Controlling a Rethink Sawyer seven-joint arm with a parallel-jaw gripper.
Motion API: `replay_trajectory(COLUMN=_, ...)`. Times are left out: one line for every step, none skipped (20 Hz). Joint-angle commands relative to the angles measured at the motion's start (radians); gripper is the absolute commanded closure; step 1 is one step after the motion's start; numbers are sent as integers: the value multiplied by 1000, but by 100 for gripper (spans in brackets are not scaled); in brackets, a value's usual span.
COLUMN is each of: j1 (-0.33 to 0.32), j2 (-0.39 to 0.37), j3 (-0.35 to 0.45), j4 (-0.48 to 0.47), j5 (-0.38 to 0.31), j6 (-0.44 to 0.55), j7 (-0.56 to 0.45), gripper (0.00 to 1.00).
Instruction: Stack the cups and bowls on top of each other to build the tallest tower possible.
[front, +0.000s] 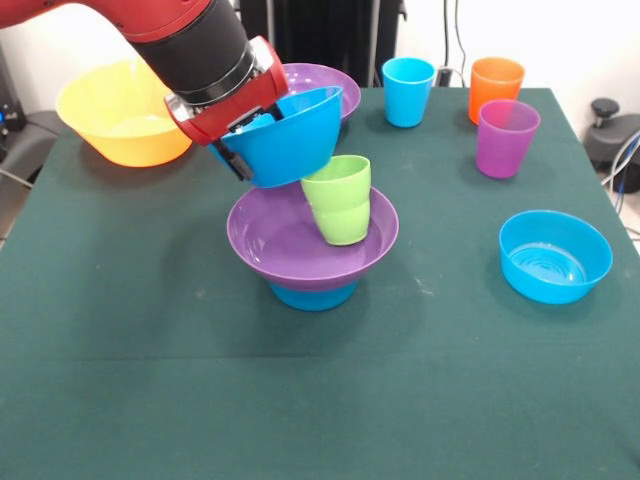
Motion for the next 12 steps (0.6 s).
replay_trajectory(j1=35, j2=-20, j3=-19, j4=-9, j5=-59, j6=59, j7=-334, gripper=0)
replay_trajectory(j1=38, j2=-21, j3=-18, j4=-12, j5=-60, j6=61, j7=-335, gripper=0)
replay_trajectory(j1=42, j2=-24, j3=-18, j4=-13, j5=-59, j6=64, j7=-333, gripper=0)
replay_trajectory(j1=47, j2=-30, j3=-17, j4=-18, j5=-60, j6=72, j7=-334, gripper=0)
replay_trajectory(j1=50, j2=-38, j3=-13, j4=-21, j5=-54, j6=83, j7=-335, gripper=0)
replay_trajectory(j1=52, j2=-46, j3=-11, j4=-22, j5=-51, j6=90, j7=-333, gripper=0)
replay_trajectory(j1=52, j2=-51, j3=-8, j4=-22, j5=-45, j6=96, j7=-333, gripper=0)
replay_trajectory(j1=52, j2=-57, j3=-5, j4=-21, j5=-44, j6=96, j7=-334, gripper=0)
replay_trajectory(j1=52, j2=-59, j3=-5, j4=-21, j5=-43, j6=98, j7=-334, gripper=0)
replay_trajectory(j1=51, j2=-61, j3=-4, j4=-19, j5=-42, j6=95, j7=-334, gripper=0)
replay_trajectory(j1=51, j2=-62, j3=-5, j4=-16, j5=-42, j6=92, j7=-332, gripper=0)
replay_trajectory(j1=51, j2=-62, j3=-5, j4=-14, j5=-43, j6=87, j7=-332, gripper=0)
